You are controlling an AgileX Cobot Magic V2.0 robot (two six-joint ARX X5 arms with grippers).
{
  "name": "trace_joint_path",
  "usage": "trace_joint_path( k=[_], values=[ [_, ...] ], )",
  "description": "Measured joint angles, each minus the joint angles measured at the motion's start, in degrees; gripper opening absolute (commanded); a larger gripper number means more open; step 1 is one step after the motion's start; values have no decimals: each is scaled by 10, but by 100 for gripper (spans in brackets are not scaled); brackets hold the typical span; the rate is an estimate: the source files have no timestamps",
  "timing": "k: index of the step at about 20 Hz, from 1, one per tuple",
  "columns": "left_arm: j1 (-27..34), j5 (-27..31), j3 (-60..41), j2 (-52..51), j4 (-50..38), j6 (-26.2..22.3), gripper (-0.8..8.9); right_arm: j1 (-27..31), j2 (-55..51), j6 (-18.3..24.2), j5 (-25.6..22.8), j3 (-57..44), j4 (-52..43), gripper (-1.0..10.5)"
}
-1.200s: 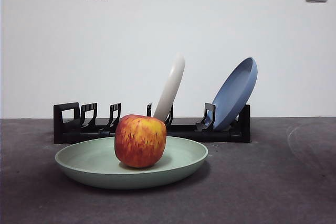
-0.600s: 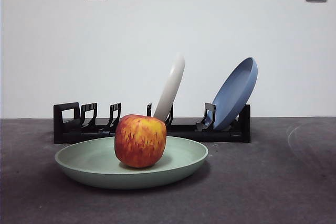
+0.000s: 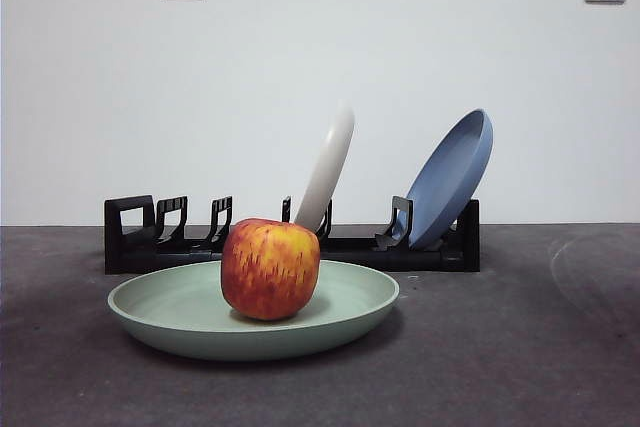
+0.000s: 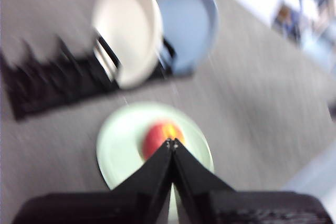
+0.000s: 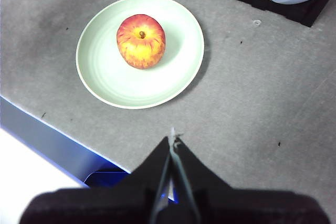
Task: Take the green plate from the plate rack,put the plate on the table,take the apple from the table,put the apple in the plate
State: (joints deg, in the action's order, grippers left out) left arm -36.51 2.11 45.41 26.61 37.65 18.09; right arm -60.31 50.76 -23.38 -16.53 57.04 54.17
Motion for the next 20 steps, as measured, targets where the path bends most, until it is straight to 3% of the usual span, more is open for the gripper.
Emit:
trace_joint_path(
  k=[3,6,12,15,20],
  values=[
    [133,-67,-110,-77,-124,0,-4,0,0,0,0,0,0,-17],
    [225,-118,-239,-156,-247,0,-4,0,0,0,0,0,0,-17],
    [296,-119,-406,-217,-487,-15,-4,0,0,0,0,0,0,-17],
    [310,-93,-436,-232,-503,-25,-4,0,0,0,0,0,0,-17],
    [352,-82,-444,-262,-440,-27,-4,0,0,0,0,0,0,-17]
  ],
)
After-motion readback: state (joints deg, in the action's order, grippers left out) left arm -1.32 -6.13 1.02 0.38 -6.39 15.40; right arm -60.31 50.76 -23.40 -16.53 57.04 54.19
